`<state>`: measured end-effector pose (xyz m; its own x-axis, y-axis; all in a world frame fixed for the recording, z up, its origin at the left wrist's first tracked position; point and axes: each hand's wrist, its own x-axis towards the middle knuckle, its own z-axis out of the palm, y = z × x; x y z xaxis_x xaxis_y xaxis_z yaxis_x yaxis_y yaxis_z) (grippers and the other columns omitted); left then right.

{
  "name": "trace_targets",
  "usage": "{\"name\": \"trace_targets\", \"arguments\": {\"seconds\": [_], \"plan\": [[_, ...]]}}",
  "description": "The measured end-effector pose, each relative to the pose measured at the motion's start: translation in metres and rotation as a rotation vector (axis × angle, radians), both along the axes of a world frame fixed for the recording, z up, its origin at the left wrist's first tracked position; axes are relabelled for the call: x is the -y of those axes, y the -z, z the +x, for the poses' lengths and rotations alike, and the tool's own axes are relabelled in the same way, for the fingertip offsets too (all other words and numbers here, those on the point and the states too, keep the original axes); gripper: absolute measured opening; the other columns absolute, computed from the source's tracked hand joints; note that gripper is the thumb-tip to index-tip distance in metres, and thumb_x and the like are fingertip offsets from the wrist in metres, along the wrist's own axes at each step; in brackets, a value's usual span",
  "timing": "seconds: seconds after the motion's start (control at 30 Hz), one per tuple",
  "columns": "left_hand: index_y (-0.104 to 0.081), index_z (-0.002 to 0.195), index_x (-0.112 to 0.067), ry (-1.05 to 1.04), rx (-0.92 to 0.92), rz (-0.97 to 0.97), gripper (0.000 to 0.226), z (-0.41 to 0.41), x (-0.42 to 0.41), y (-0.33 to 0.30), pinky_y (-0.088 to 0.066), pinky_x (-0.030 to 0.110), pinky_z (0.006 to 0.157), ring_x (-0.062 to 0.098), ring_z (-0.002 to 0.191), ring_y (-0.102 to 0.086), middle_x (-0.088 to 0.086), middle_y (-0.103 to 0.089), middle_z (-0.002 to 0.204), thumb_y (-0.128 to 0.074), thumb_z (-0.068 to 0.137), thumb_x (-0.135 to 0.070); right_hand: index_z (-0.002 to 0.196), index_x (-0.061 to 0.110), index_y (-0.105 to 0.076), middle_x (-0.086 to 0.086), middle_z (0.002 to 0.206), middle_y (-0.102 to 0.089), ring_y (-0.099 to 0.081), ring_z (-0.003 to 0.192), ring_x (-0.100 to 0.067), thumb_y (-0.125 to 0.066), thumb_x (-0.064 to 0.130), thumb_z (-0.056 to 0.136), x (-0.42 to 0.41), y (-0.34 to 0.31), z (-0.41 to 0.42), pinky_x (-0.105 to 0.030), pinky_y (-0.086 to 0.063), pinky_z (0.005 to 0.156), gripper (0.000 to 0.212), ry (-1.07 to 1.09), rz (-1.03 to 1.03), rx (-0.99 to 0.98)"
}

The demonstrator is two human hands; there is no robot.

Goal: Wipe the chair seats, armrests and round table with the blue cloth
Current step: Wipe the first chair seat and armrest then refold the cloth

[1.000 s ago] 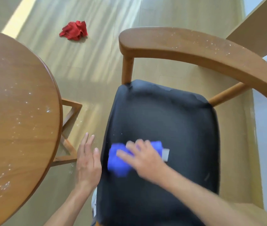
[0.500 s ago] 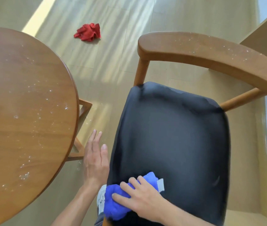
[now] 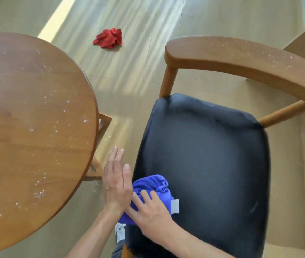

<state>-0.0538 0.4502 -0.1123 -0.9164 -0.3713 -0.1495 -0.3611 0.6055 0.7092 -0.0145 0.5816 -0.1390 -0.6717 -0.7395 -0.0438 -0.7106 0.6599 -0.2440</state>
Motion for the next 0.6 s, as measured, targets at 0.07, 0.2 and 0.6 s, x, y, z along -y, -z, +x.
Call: {"name": "trace_targets", "arguments": {"seconds": [0.07,0.2,0.6], "plan": [[-0.042,0.142,-0.016,0.022,0.014,-0.012,0.056,-0.001,0.000,-0.002,-0.025,0.038,0.116,0.010,0.142,-0.026,-0.003,-0.030,0.155,-0.024,0.095,-0.039,0.117,0.023,-0.059,-0.005,0.097,-0.063,-0.048,0.067,-0.024,-0.038,0.006,0.076,-0.012,-0.005,0.008,-0.031,-0.038,0.057,0.049,-0.073,0.001,0.036],[-0.041,0.142,-0.017,0.042,0.032,-0.033,0.056,-0.007,-0.004,-0.002,-0.022,0.033,0.115,0.011,0.142,-0.026,-0.004,-0.030,0.155,-0.024,0.094,-0.040,0.115,0.024,-0.063,-0.005,0.095,-0.062,-0.050,0.068,-0.026,-0.059,0.004,0.058,-0.025,-0.025,-0.044,-0.033,-0.042,0.057,0.060,0.114,-0.060,0.015],[-0.045,0.138,-0.010,-0.064,0.008,-0.024,0.048,-0.025,-0.022,-0.026,-0.022,0.032,0.111,0.020,0.137,-0.034,0.004,-0.037,0.150,-0.033,0.094,-0.025,0.152,0.029,-0.020,-0.002,0.143,-0.027,-0.034,0.121,-0.023,-0.048,0.056,0.089,-0.068,-0.041,-0.078,-0.031,-0.030,0.099,0.074,0.586,0.084,0.353]]}}
